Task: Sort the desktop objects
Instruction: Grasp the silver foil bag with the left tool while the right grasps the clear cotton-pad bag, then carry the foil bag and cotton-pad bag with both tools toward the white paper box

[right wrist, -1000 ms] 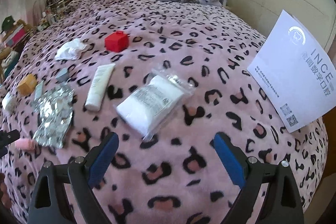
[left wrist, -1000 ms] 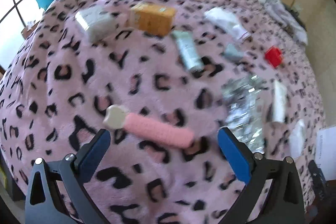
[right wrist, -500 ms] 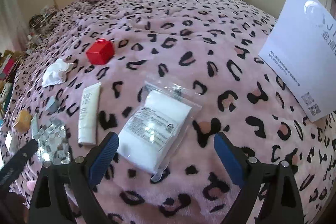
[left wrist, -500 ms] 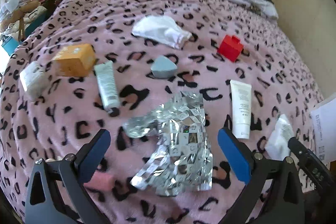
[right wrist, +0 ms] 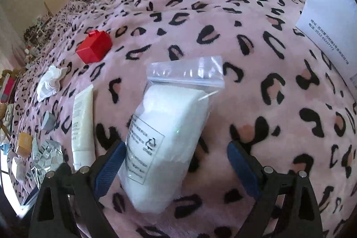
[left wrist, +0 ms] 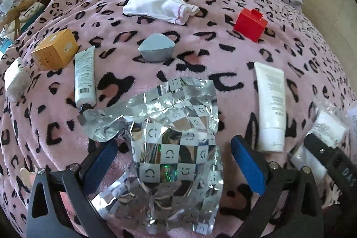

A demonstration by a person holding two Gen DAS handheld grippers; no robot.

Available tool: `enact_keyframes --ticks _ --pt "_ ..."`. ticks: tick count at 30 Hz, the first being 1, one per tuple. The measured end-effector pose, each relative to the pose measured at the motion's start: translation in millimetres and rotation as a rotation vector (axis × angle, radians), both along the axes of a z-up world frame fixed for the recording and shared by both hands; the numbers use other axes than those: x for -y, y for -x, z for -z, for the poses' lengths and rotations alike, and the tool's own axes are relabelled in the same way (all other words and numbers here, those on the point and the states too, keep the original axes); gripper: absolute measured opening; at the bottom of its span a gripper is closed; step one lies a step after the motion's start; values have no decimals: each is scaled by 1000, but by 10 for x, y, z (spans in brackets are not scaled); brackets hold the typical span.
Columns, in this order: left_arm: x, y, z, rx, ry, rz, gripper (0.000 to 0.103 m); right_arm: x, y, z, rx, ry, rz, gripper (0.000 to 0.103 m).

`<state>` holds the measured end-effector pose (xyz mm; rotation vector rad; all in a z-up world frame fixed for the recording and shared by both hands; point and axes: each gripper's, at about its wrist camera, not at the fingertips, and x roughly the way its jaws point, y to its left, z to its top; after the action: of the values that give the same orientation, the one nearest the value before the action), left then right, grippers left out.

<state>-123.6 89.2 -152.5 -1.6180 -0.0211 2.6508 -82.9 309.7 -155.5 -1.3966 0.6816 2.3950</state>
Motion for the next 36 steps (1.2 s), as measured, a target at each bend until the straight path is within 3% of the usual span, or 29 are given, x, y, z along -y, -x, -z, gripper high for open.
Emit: enact_keyframes --ticks 2,4,6,9,12,18,36 --pt "-21 3 50 4 22 1 94 10 2 15 -13 2 -4 93" --pt "-28 0 82 13 24 3 84 28 4 17 -30 10 -20 83" --pt "-34 -4 98 18 25 7 81 48 11 12 -47 21 -40 65" --pt "-68 -22 82 7 54 12 74 82 31 -5 -63 32 -73 47" --pt "-105 -41 60 -7 76 19 65 110 35 -23 -79 37 -95 37" --pt "-110 -93 15 -26 95 18 57 103 4 -65 -112 51 -124 30" --pt "182 -505 -578 -114 75 -12 55 365 -368 -530 -175 -57 -285 28"
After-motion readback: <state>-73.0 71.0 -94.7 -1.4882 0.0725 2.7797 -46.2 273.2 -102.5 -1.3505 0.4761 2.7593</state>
